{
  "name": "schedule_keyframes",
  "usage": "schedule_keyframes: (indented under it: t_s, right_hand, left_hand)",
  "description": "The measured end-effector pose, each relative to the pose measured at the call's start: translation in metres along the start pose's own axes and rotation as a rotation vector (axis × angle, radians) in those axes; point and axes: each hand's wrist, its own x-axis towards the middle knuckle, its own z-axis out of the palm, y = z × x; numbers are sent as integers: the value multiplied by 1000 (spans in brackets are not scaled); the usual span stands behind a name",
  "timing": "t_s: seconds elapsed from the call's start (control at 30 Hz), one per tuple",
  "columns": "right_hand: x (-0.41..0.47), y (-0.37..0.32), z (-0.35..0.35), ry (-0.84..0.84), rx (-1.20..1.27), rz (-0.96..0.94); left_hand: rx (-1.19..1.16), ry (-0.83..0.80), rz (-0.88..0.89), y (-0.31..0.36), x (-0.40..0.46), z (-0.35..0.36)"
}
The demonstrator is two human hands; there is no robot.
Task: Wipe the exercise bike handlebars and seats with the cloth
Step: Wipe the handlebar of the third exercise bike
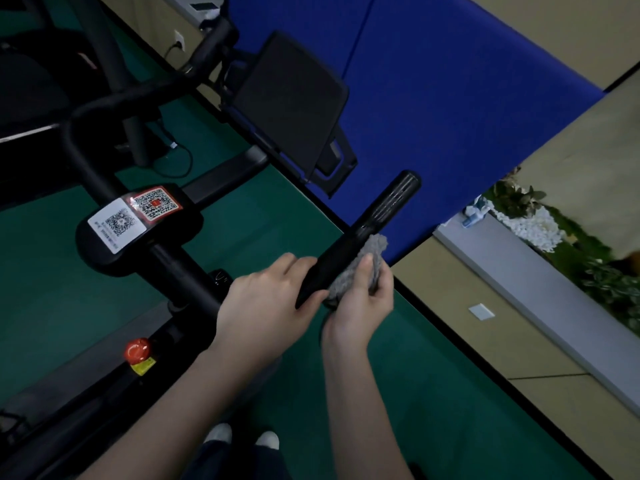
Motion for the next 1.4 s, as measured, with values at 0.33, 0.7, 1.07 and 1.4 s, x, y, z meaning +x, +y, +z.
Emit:
schedule_keyframes:
  t_s: [0.33,0.7,1.07,1.4]
  right_hand:
    - [12,-5,4,64,-164,-149]
    - [35,-19,-4,-149,-533,-698]
    - [69,-39,-3,-356,-698,-981]
    - [96,-65,4,-579,-923,-1151]
  left_hand:
    - [-31,-35,4,-1,1,-1]
    - [-28,-75,-78,4,6,-3]
    - [-94,-220,-267,16,33,-3]
    - [-268,-262,-253,21,52,13]
